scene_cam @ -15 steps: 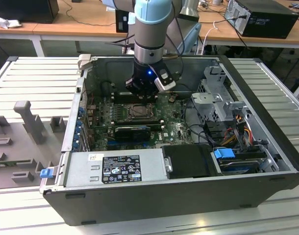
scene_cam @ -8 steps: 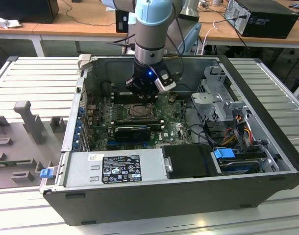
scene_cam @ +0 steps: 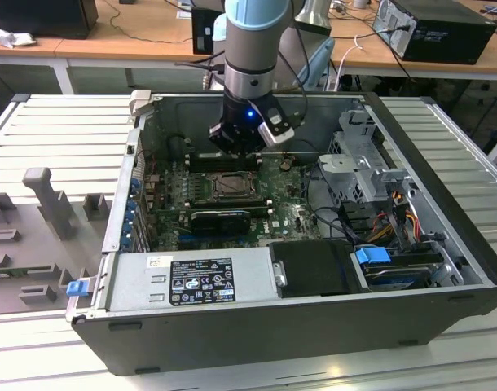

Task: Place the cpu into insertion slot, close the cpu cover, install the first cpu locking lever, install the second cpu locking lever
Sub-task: 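Install the first cpu locking lever, then install the second cpu locking lever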

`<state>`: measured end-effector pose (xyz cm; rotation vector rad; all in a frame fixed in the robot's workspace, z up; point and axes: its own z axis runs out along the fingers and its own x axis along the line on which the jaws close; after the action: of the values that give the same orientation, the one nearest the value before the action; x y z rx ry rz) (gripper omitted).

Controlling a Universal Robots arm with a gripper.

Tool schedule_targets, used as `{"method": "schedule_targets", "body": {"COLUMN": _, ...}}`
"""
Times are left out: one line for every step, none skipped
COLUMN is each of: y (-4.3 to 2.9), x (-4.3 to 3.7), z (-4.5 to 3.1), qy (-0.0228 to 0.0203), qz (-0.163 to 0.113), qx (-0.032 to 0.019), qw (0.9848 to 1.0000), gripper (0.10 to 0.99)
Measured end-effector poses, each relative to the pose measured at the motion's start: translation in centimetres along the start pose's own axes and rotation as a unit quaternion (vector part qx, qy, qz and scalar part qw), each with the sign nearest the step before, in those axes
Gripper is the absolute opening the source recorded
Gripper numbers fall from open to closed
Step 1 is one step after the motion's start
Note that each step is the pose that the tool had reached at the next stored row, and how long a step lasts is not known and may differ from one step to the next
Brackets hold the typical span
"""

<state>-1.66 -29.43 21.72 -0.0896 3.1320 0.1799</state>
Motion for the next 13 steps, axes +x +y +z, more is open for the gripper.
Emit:
{"method": "schedule_targets", "body": {"y": -0.05, "x": 0.0, "z": 0.0, "qy": 0.0, "qz": 0.0, "qx": 0.0, "qw": 1.0, "gripper": 0.106}}
{"method": "schedule_targets", "body": {"y": -0.09, "x": 0.01, "z": -0.01, "qy": 0.0, "qz": 0.0, "qx": 0.0, "qw": 1.0, "gripper": 0.106}}
{"method": "schedule_targets", "body": {"y": -0.13, "x": 0.01, "z": -0.01, "qy": 0.0, "qz": 0.0, "qx": 0.0, "qw": 1.0, "gripper": 0.106}}
{"method": "schedule_targets", "body": {"y": -0.22, "x": 0.01, "z": -0.02, "qy": 0.0, "qz": 0.0, "qx": 0.0, "qw": 1.0, "gripper": 0.106}}
{"method": "schedule_targets", "body": {"y": -0.28, "x": 0.02, "z": -0.03, "qy": 0.0, "qz": 0.0, "qx": 0.0, "qw": 1.0, "gripper": 0.106}}
{"method": "schedule_targets", "body": {"y": -0.37, "x": 0.02, "z": -0.04, "qy": 0.0, "qz": 0.0, "qx": 0.0, "qw": 1.0, "gripper": 0.106}}
{"method": "schedule_targets", "body": {"y": -0.41, "x": 0.02, "z": -0.04, "qy": 0.0, "qz": 0.0, "qx": 0.0, "qw": 1.0, "gripper": 0.106}}
{"method": "schedule_targets", "body": {"y": -0.45, "x": 0.03, "z": -0.05, "qy": 0.0, "qz": 0.0, "qx": 0.0, "qw": 1.0, "gripper": 0.106}}
{"method": "schedule_targets", "body": {"y": -0.47, "x": 0.03, "z": -0.05, "qy": 0.0, "qz": 0.0, "qx": 0.0, "qw": 1.0, "gripper": 0.106}}
{"method": "schedule_targets", "body": {"y": -0.53, "x": 0.03, "z": -0.06, "qy": 0.0, "qz": 0.0, "qx": 0.0, "qw": 1.0, "gripper": 0.106}}
{"method": "schedule_targets", "body": {"y": -0.59, "x": 0.03, "z": -0.06, "qy": 0.0, "qz": 0.0, "qx": 0.0, "qw": 1.0, "gripper": 0.106}}
{"method": "schedule_targets", "body": {"y": -0.65, "x": 0.04, "z": -0.07, "qy": 0.0, "qz": 0.0, "qx": 0.0, "qw": 1.0, "gripper": 0.106}}
{"method": "schedule_targets", "body": {"y": -0.68, "x": 0.04, "z": -0.08, "qy": 0.0, "qz": 0.0, "qx": 0.0, "qw": 1.0, "gripper": 0.106}}
